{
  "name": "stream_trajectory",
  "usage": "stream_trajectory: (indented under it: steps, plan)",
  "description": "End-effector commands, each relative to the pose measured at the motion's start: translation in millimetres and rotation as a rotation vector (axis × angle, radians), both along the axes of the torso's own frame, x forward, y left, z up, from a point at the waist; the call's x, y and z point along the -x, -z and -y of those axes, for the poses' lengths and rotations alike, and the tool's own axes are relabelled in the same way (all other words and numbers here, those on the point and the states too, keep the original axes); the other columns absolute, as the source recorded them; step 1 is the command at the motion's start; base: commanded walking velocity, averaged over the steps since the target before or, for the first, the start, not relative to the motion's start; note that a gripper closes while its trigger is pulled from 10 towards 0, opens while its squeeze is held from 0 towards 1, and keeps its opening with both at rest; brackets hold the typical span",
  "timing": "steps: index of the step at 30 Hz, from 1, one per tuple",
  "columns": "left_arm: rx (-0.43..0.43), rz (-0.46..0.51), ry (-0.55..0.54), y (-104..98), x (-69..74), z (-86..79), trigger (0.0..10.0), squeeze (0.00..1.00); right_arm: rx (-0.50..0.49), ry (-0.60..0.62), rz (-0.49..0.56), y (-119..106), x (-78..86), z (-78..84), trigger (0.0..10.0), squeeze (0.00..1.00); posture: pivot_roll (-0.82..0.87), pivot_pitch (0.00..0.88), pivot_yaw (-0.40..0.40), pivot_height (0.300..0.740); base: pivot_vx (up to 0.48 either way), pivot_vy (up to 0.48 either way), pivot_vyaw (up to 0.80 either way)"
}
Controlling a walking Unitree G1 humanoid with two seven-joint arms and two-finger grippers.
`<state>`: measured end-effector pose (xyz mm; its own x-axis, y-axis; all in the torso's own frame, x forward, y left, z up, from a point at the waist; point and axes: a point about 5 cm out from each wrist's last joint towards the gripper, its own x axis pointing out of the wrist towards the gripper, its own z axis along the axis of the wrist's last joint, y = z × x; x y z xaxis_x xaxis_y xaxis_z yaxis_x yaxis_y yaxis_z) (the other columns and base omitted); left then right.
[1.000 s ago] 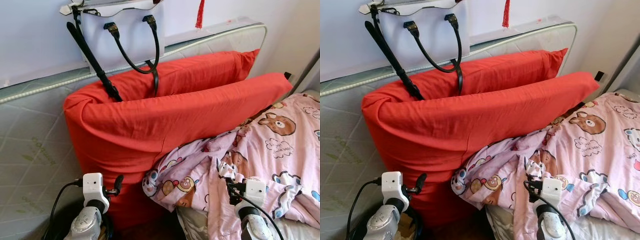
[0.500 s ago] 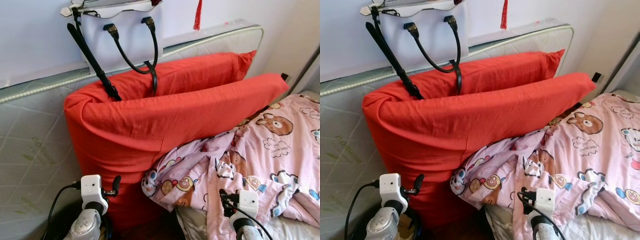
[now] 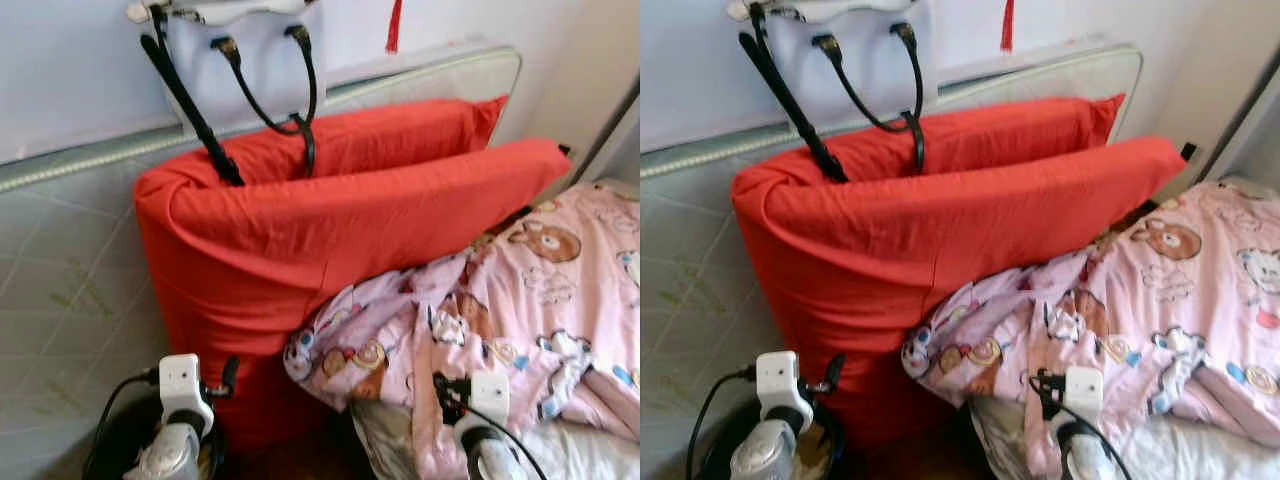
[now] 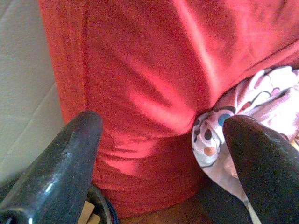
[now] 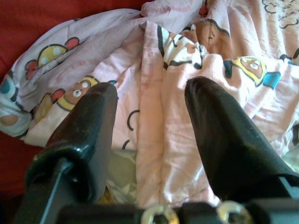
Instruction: Clean up the room
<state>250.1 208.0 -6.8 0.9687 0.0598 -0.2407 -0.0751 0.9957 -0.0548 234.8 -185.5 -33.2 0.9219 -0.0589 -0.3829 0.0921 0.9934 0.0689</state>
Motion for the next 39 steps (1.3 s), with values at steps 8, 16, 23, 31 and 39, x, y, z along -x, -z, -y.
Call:
stream_trajectory:
  steps: [8, 16, 23, 31, 39]
  plan:
    - [0.003, 0.023, -0.021, -8.0, -6.8, -6.4, 10.0, 0.00, -0.014, -0.054, -0.066, 3.9, -3.9, -9.9, 10.0, 0.00, -0.04, 0.000, -0.028, 0.673, 0.000, 0.000, 0.00]
    - [0.001, 0.053, -0.048, -16.1, -14.2, -10.4, 10.0, 0.00, -0.056, -0.063, -0.040, -1.9, -13.1, -13.3, 10.0, 0.00, 0.00, 0.038, -0.056, 0.673, 0.000, 0.000, 0.00]
    - [0.004, 0.059, -0.050, -16.8, -13.4, -8.8, 10.0, 0.00, -0.057, -0.072, -0.041, -4.8, -18.2, -11.7, 10.0, 0.00, 0.02, 0.058, -0.065, 0.673, 0.000, 0.000, 0.00]
    - [0.006, 0.067, -0.056, -18.0, -13.4, -7.5, 10.0, 0.00, -0.051, -0.087, -0.063, -4.5, -20.4, -13.6, 10.0, 0.00, 0.03, 0.081, -0.078, 0.673, 0.000, 0.000, 0.00]
    - [0.008, 0.072, -0.054, -18.2, -11.9, -5.8, 10.0, 0.00, -0.076, -0.093, -0.050, -4.7, -19.8, -15.1, 10.0, 0.00, 0.04, 0.095, -0.076, 0.673, 0.000, 0.000, 0.00]
